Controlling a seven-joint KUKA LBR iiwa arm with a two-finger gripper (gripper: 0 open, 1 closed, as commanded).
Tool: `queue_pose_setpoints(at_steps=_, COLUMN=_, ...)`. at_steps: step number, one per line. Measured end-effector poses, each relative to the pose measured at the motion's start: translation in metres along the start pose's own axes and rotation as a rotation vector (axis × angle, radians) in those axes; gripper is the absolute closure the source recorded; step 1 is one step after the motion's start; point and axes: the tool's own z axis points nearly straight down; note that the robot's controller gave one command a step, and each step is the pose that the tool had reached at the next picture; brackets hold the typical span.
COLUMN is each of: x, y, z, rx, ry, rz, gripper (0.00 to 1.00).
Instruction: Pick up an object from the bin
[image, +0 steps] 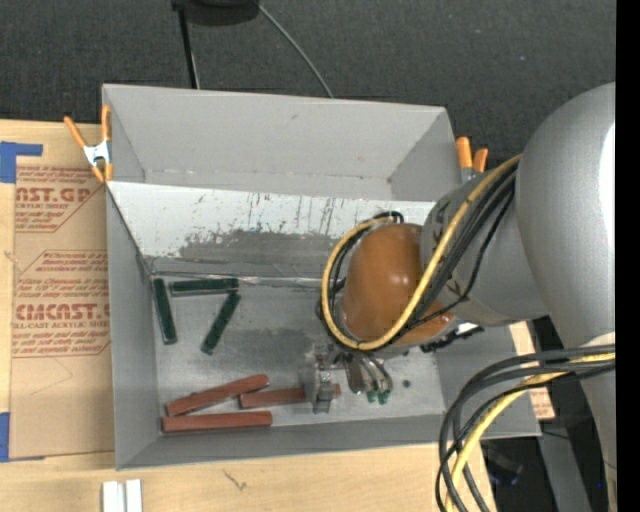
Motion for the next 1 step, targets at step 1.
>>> queue_pose_setpoints(at_steps=1, x=0.0000, y=-0.0001, z=0.0000, rx=0.000, ry=0.000, rz=0.000, gripper=1.00)
